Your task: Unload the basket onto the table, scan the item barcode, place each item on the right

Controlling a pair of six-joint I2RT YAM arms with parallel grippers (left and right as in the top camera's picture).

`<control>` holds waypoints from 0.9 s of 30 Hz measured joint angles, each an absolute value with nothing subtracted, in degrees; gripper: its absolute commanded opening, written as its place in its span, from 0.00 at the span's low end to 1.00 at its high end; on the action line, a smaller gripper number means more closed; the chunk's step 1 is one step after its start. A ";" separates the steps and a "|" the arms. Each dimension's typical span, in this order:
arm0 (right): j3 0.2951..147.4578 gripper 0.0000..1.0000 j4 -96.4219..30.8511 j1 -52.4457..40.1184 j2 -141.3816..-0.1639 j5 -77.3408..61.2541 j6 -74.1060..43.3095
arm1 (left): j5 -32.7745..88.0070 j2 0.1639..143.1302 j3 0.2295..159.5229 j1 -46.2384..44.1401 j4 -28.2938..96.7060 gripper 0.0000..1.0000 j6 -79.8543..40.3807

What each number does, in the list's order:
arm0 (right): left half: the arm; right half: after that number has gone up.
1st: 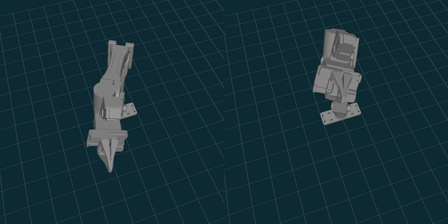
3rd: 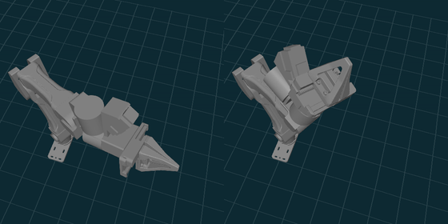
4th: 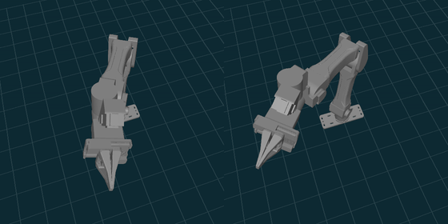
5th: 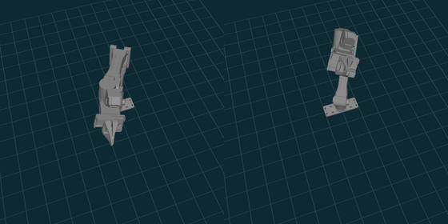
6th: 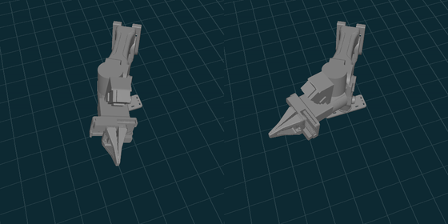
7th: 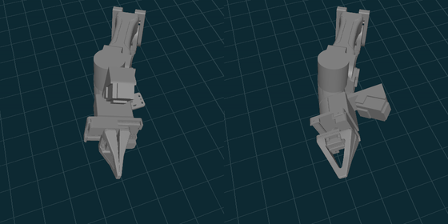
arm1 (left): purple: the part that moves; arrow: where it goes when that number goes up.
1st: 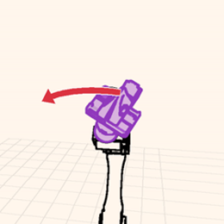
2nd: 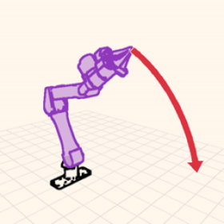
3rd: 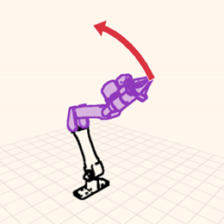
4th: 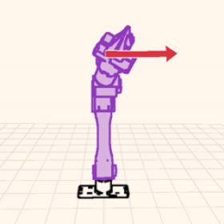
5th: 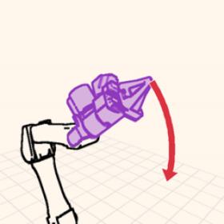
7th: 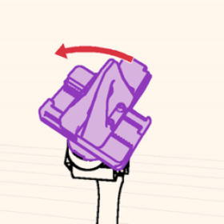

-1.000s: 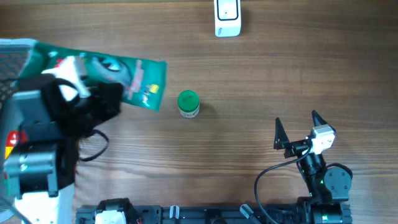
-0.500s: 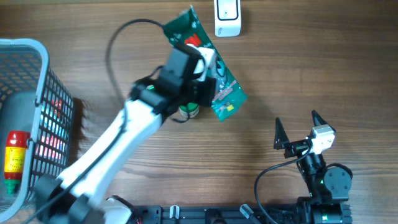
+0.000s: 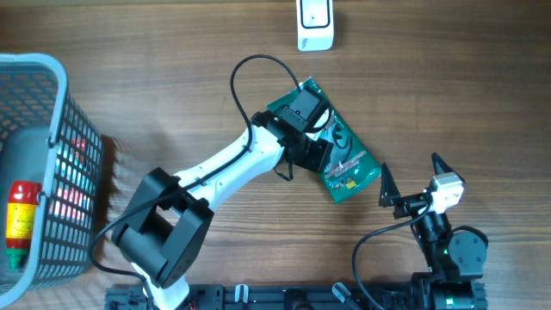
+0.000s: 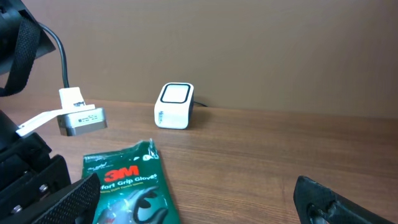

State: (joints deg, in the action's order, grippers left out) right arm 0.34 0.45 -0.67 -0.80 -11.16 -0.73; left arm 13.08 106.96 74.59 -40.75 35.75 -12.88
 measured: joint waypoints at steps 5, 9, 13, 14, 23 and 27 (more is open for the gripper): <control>0.34 1.00 0.45 -0.67 -0.80 -11.16 -0.73 | 12.86 102.15 74.87 -40.69 35.81 1.00 -12.97; 0.34 1.00 0.45 -0.67 -0.80 -11.16 -0.73 | 9.76 92.77 77.01 -38.37 36.38 1.00 -14.57; 0.34 1.00 0.45 -0.67 -0.80 -11.16 -0.73 | 3.64 80.64 78.96 -29.82 37.06 1.00 -18.22; 0.34 1.00 0.45 -0.67 -0.80 -11.16 -0.73 | 2.55 77.89 79.20 -27.22 37.47 1.00 -18.81; 0.34 1.00 0.45 -0.67 -0.80 -11.16 -0.73 | -1.74 60.64 79.37 7.53 45.23 1.00 -25.06; 0.34 0.99 0.45 -0.67 -0.80 -11.14 -0.73 | 0.12 61.32 79.48 25.15 51.00 1.00 -29.98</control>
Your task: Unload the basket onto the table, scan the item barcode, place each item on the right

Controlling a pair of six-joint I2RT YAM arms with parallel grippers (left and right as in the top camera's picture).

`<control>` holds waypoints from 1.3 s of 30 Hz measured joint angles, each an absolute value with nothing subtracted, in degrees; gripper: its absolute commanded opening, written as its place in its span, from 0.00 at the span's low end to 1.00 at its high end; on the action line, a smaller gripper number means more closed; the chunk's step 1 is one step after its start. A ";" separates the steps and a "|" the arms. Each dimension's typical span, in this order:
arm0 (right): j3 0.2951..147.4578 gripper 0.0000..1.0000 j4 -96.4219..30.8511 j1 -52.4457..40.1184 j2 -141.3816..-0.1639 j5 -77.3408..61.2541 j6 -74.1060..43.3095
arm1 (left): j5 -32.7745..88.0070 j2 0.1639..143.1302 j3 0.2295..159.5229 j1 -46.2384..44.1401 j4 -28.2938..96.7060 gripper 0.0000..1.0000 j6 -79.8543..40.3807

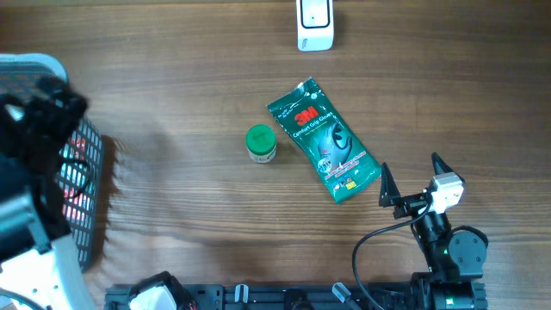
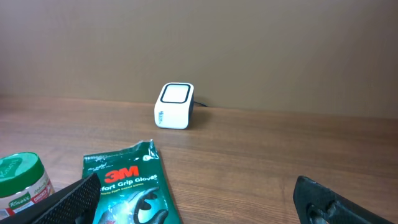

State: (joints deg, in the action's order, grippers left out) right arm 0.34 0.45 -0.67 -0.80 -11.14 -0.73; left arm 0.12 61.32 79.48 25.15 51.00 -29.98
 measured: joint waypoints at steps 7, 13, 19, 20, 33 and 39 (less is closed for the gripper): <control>0.34 0.99 0.45 -0.67 -0.80 -11.16 -0.73 | 9.80 71.42 79.57 46.13 54.81 1.00 -35.99; 0.34 1.00 0.45 -0.67 -0.80 -11.16 -0.73 | 10.46 84.86 79.66 51.22 63.90 1.00 -37.60; 0.34 1.00 0.45 -0.67 -0.80 -11.16 -0.73 | 7.73 95.26 79.61 51.22 64.05 1.00 -37.65; 0.34 1.00 0.45 -0.67 -0.80 -11.16 -0.73 | 7.14 96.86 79.29 51.22 64.05 1.00 -37.65; 0.34 1.00 0.45 -0.67 -0.80 -11.16 -0.73 | 4.14 101.65 67.96 51.29 55.64 0.76 -37.82; 0.34 1.00 0.45 -0.67 -0.80 -11.16 -0.73 | 1.54 101.69 66.83 51.29 55.70 0.47 -37.65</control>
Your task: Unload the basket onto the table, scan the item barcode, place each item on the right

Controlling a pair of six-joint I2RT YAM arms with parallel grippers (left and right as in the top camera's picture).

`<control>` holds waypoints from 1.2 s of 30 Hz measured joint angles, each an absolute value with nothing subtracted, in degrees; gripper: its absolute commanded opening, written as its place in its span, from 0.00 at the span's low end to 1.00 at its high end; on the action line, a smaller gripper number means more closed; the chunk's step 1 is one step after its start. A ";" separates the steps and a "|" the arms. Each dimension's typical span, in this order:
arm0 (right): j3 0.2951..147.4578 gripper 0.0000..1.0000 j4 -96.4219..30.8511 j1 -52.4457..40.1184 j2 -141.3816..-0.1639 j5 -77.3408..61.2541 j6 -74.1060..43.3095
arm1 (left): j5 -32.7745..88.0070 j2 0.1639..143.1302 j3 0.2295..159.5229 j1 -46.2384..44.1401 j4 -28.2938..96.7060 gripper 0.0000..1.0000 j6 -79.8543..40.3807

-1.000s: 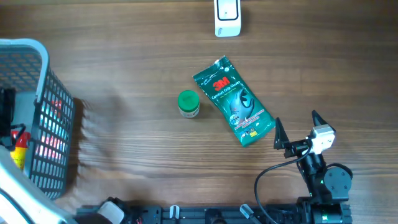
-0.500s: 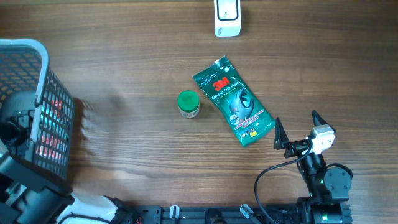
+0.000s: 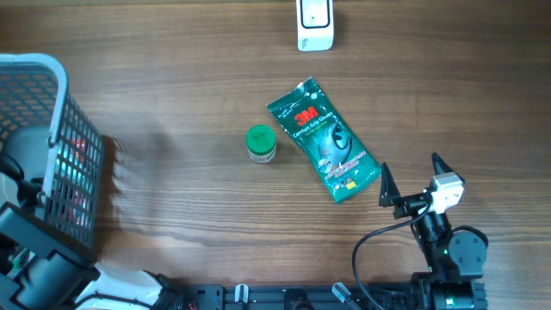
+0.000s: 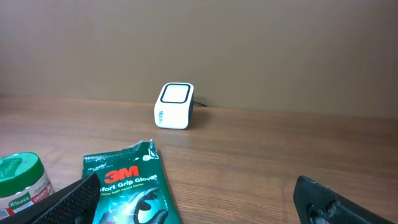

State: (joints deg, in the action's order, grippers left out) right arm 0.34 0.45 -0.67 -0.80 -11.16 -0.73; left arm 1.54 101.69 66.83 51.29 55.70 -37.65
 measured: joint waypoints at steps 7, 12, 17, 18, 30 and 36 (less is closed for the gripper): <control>0.34 1.00 0.45 -0.67 -0.80 -11.16 -0.73 | 1.10 101.43 66.85 49.87 56.49 0.41 -37.65; 0.34 1.00 0.45 -0.67 -0.80 -11.16 -0.73 | 1.15 96.27 69.71 49.50 59.44 0.45 -37.65; 0.34 1.00 0.45 -0.67 -0.80 -11.16 -0.73 | 3.49 86.04 77.62 49.45 60.90 0.45 -37.67; 0.34 1.00 0.45 -0.67 -0.80 -11.16 -0.73 | 4.05 83.59 79.35 49.43 60.88 0.45 -37.65; 0.34 1.00 0.45 -0.67 -0.80 -11.16 -0.73 | 10.68 61.73 83.55 31.79 60.42 0.43 -37.58; 0.34 1.00 0.45 -0.67 -0.80 -11.16 -0.73 | 8.82 61.87 83.42 5.19 65.52 0.43 -37.17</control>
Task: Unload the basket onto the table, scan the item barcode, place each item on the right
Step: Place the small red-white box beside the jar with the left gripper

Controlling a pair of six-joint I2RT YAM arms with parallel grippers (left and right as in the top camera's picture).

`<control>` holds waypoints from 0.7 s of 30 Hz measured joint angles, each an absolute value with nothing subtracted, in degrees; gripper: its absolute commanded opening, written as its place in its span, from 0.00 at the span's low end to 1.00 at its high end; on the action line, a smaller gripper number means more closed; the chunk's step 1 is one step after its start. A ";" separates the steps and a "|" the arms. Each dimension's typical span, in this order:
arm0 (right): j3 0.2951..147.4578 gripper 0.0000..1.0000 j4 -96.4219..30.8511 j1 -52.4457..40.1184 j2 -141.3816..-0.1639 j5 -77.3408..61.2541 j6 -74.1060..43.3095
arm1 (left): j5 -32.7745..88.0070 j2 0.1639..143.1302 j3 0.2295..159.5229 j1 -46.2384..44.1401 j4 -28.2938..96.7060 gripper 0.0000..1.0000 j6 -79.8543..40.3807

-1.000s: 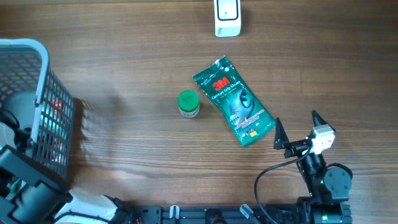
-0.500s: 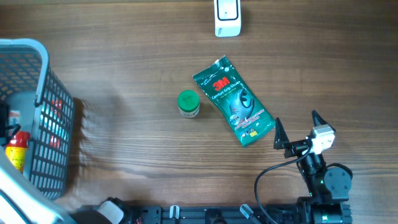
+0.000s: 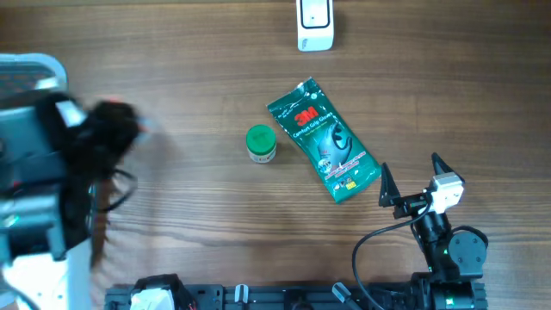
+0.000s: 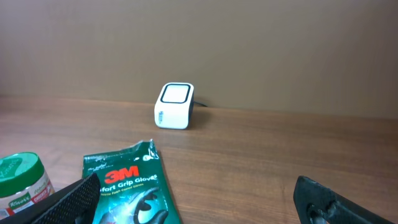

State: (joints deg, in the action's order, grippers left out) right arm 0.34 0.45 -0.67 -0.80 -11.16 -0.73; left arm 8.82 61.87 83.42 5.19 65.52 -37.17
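A green 3M glove packet [image 3: 323, 140] lies flat mid-table, also low left in the right wrist view [image 4: 127, 186]. Left of it stands a small green-lidded jar [image 3: 261, 144] [image 4: 23, 177]. The white scanner [image 3: 314, 24] [image 4: 174, 106] sits at the far edge. My right gripper [image 3: 411, 168] [image 4: 196, 205] rests open near the packet's near end, holding nothing. My left arm [image 3: 77, 155] is a dark blur at the far left; its fingers cannot be made out.
A grey mesh basket [image 3: 26, 65] stands at the left edge, mostly covered by the blurred left arm. A black cable loops from the right arm's base [image 3: 452, 250] at the front right.
The left arm was low at the front left corner beside the basket; it now shows as a blur higher up, over the basket. The packet, the jar, the scanner and the right gripper have not moved.
First the left gripper was mid-table at the packet's left side, with no jar showing. Then the jar stood left of the packet and the left arm was over the basket. It was then low at the front left, and now blurs over the basket.
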 measured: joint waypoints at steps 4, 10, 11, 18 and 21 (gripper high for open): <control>0.34 1.00 0.45 -0.67 -0.80 -11.16 -0.73 | 6.22 67.88 80.23 -12.32 64.58 0.43 -37.19; 0.34 1.00 0.45 -0.67 -0.80 -11.14 -0.73 | -1.45 82.98 78.48 -33.28 60.51 0.43 -37.17; 0.34 1.00 0.45 -0.67 -0.80 -11.14 -0.73 | -2.28 85.14 78.46 -35.07 59.81 0.43 -37.17; 0.34 1.00 0.45 -0.67 -0.80 -11.16 -0.73 | -6.28 105.21 78.26 -45.23 52.29 0.44 -36.97; 0.34 1.00 0.45 -0.67 -0.80 -11.16 -0.73 | -7.64 110.59 77.97 -46.63 52.14 0.45 -35.09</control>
